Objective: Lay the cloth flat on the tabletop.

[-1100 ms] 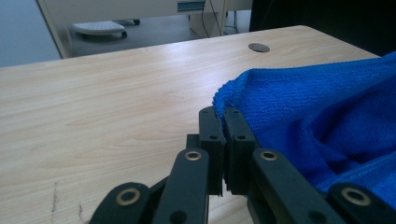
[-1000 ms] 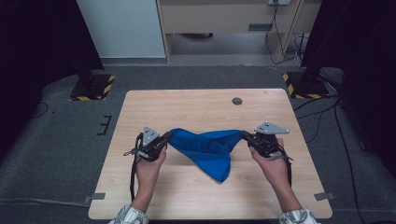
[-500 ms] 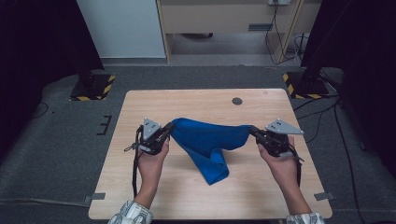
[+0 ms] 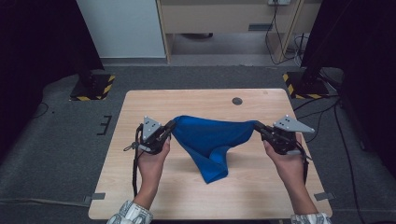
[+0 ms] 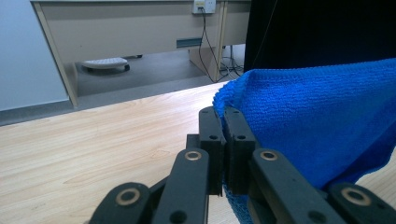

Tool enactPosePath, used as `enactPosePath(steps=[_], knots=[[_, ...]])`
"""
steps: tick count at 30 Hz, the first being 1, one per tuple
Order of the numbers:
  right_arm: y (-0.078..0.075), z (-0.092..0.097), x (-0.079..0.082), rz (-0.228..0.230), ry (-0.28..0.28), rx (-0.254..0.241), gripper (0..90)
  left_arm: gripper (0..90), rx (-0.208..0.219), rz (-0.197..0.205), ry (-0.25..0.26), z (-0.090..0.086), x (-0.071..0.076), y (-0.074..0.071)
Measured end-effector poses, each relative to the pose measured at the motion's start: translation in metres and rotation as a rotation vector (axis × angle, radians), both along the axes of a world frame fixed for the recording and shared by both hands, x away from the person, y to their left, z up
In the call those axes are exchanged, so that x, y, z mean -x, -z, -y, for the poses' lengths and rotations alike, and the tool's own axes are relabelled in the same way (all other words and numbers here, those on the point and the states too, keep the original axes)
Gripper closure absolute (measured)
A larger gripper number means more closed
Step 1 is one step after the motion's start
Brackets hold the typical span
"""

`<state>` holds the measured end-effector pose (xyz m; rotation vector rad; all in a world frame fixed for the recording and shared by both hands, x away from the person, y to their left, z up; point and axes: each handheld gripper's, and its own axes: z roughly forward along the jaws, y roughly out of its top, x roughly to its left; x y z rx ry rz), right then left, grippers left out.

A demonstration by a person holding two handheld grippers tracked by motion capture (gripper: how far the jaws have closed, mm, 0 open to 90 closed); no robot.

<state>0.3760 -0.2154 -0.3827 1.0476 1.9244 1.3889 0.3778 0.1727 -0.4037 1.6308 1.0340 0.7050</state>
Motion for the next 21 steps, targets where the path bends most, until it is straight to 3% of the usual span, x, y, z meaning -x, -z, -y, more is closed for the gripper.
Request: enactPosePath(steps=[6, 16, 21], knots=[[-0.007, 0.004, 0.006, 0.021, -0.022, -0.020, 89.0, 87.2, -0.006, 0.020, 0.010, 0.000, 0.005, -0.004], [-0.015, 0.006, 0.012, 0.042, -0.035, -0.009, 89.0, 87.0, 0.002, 0.042, 0.016, 0.000, 0.008, -0.010], [-0.022, 0.010, 0.018, 0.055, -0.034, -0.020, 89.0, 87.0, -0.008, 0.067, 0.030, 0.002, 0.016, -0.018]])
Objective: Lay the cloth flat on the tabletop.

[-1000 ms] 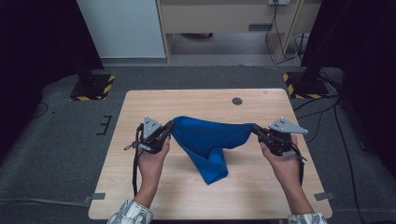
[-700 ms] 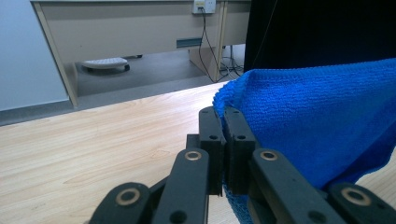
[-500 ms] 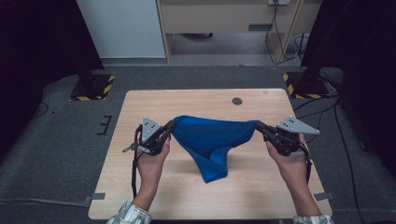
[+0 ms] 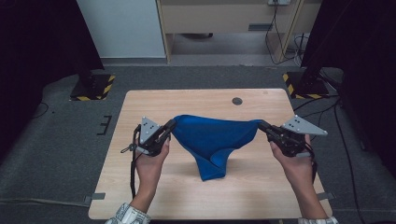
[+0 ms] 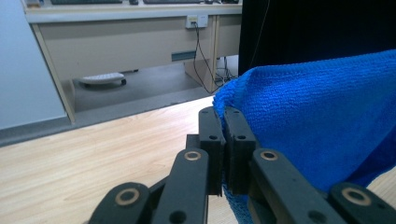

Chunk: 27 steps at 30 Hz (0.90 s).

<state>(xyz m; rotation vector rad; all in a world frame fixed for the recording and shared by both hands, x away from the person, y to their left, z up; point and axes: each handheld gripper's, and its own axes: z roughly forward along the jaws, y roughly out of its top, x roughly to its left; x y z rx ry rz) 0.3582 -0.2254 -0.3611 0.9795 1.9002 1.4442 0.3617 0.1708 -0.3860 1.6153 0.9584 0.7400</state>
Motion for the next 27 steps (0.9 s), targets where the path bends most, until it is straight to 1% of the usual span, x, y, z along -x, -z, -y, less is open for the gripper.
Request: enactPosePath(steps=[2, 5, 8, 12, 13, 14, 18, 21, 22, 23, 25, 26, 27], knots=[[-0.001, 0.001, 0.001, 0.002, 0.000, 0.003, 89.0, 86.9, -0.004, 0.007, 0.001, 0.000, 0.001, -0.001], [-0.004, 0.003, 0.004, 0.008, 0.000, -0.007, 89.0, 86.9, -0.008, 0.011, 0.007, 0.000, 0.001, -0.005], [-0.009, 0.004, 0.005, 0.014, -0.005, -0.001, 88.9, 86.7, -0.009, 0.016, 0.009, 0.000, 0.001, -0.010], [-0.011, 0.003, 0.001, 0.015, -0.009, 0.008, 88.9, 86.8, -0.018, 0.028, 0.004, 0.001, -0.002, -0.014], [-0.011, 0.003, 0.001, 0.015, -0.009, 0.008, 88.9, 86.8, -0.018, 0.025, 0.001, 0.001, -0.004, -0.014], [-0.010, 0.001, -0.003, 0.008, -0.011, 0.016, 89.0, 86.8, -0.005, 0.012, -0.001, -0.001, -0.008, -0.012], [-0.008, 0.000, -0.006, 0.005, -0.011, 0.016, 89.0, 86.8, 0.008, 0.008, -0.003, -0.003, -0.009, -0.012], [-0.010, 0.000, -0.004, 0.015, -0.014, 0.012, 89.0, 86.8, 0.006, 0.018, 0.003, -0.004, -0.005, -0.015], [-0.013, 0.001, 0.000, 0.024, -0.017, 0.014, 89.0, 86.8, 0.007, 0.028, 0.011, -0.005, 0.000, -0.019], [-0.013, 0.001, 0.000, 0.024, -0.017, 0.014, 89.0, 86.8, 0.007, 0.028, 0.011, -0.005, 0.000, -0.019], [-0.016, 0.002, 0.005, 0.031, -0.020, 0.014, 89.0, 86.7, 0.005, 0.041, 0.020, -0.004, 0.006, -0.024], [-0.019, 0.004, 0.011, 0.040, -0.022, 0.014, 89.0, 86.8, 0.002, 0.045, 0.024, -0.004, 0.009, -0.027], [-0.019, 0.004, 0.011, 0.040, -0.022, 0.014, 89.0, 86.8, -0.001, 0.050, 0.029, -0.004, 0.012, -0.030]])
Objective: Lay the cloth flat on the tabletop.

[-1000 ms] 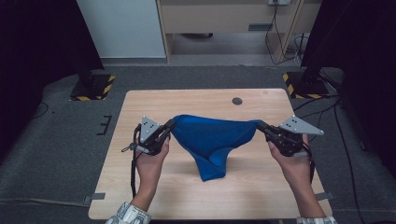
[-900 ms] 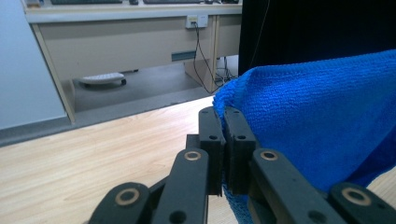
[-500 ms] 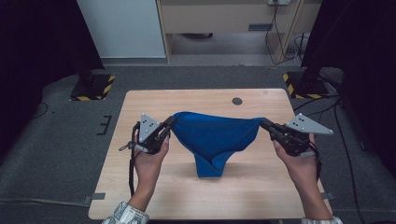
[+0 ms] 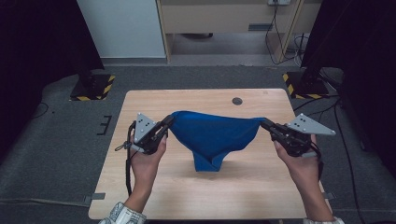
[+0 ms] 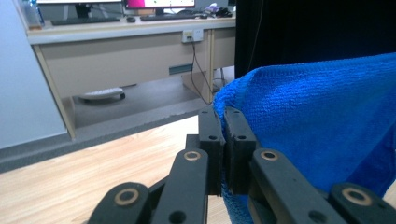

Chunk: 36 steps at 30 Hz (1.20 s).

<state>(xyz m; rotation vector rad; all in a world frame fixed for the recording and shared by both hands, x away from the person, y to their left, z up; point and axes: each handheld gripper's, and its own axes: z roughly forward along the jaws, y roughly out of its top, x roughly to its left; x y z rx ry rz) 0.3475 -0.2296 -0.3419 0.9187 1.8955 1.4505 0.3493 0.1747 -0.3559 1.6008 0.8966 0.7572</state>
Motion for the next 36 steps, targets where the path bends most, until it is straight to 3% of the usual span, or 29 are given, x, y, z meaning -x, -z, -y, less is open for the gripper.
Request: enactPosePath(steps=[6, 10, 13, 16, 20, 21, 25, 27, 28, 36], knots=[[-0.012, 0.007, 0.022, 0.022, -0.010, 0.004, 89.0, 86.7, 0.010, 0.028, 0.035, 0.001, 0.019, -0.013], [-0.023, 0.010, 0.033, 0.036, -0.021, 0.021, 88.9, 86.7, 0.022, 0.005, 0.046, 0.001, 0.030, -0.019], [-0.034, 0.011, 0.042, 0.052, -0.024, 0.035, 88.9, 86.7, 0.016, 0.029, 0.044, 0.001, 0.040, -0.028], [-0.036, 0.010, 0.041, 0.051, -0.021, 0.056, 88.9, 86.7, 0.010, 0.026, 0.039, 0.002, 0.037, -0.029], [-0.029, 0.003, 0.023, 0.006, -0.011, 0.073, 88.9, 86.6, 0.015, -0.021, 0.028, 0.000, 0.017, -0.020], [-0.029, 0.003, 0.023, 0.006, -0.011, 0.073, 88.9, 86.6, 0.016, -0.037, 0.021, -0.001, 0.010, -0.015], [-0.016, -0.005, -0.001, -0.045, -0.009, 0.095, 88.8, 86.3, 0.030, -0.110, 0.003, -0.004, -0.018, 0.007], [-0.002, -0.010, -0.023, -0.085, -0.007, 0.107, 88.8, 86.0, 0.014, -0.138, -0.012, -0.004, -0.030, 0.019], [-0.002, -0.010, -0.023, -0.085, -0.007, 0.107, 88.8, 86.0, 0.012, -0.149, -0.016, -0.004, -0.036, 0.024], [0.040, -0.015, -0.070, -0.175, 0.016, 0.123, 88.9, 85.5, 0.026, -0.208, -0.029, -0.005, -0.068, 0.057]])
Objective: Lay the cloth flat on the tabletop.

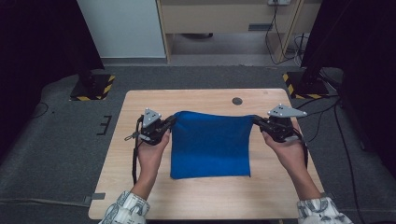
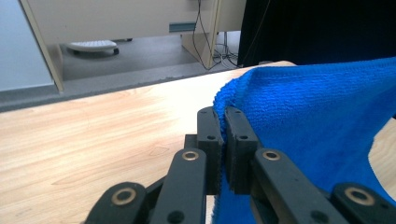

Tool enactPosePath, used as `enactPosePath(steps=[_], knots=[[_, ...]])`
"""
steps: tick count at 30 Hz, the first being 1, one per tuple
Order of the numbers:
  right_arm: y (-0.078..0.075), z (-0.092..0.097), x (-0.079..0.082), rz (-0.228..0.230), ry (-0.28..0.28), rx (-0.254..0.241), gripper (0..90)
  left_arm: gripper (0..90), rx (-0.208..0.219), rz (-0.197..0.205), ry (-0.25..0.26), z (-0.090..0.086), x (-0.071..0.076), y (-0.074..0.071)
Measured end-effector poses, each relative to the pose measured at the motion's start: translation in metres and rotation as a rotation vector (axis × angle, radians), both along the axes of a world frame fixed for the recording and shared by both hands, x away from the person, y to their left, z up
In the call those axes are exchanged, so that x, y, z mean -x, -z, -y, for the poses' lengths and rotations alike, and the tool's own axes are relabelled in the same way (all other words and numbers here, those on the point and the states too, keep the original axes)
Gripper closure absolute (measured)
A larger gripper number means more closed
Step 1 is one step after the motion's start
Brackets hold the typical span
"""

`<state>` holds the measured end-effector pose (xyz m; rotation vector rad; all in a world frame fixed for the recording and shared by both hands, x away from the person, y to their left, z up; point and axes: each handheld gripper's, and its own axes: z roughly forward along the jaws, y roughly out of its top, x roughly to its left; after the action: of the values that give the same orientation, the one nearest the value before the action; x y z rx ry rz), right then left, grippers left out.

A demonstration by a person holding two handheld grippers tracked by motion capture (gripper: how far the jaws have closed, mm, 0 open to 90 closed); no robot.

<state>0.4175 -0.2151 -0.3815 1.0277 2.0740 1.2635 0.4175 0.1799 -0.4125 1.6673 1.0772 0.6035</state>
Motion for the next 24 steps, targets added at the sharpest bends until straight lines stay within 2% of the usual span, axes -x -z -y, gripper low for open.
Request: enactPosePath(steps=[1, 7, 12, 13, 15, 24], knots=[[0.007, 0.001, -0.007, -0.007, 0.006, 0.001, 88.8, 85.4, 0.000, -0.007, -0.004, 0.001, -0.005, 0.005], [0.023, 0.001, -0.022, -0.026, 0.022, 0.006, 88.7, 85.4, -0.018, -0.024, -0.017, 0.006, -0.016, 0.018], [0.032, 0.001, -0.031, -0.034, 0.033, 0.018, 88.7, 85.2, -0.023, -0.034, -0.022, 0.007, -0.022, 0.024], [0.034, 0.001, -0.033, -0.040, 0.035, 0.018, 88.6, 85.1, -0.049, -0.035, -0.019, 0.009, -0.025, 0.028], [0.038, 0.001, -0.036, -0.045, 0.036, 0.023, 88.6, 85.1, -0.062, -0.039, -0.021, 0.011, -0.027, 0.031], [0.048, -0.001, -0.046, -0.057, 0.042, 0.034, 88.6, 85.2, -0.067, -0.046, -0.036, 0.011, -0.035, 0.039]])
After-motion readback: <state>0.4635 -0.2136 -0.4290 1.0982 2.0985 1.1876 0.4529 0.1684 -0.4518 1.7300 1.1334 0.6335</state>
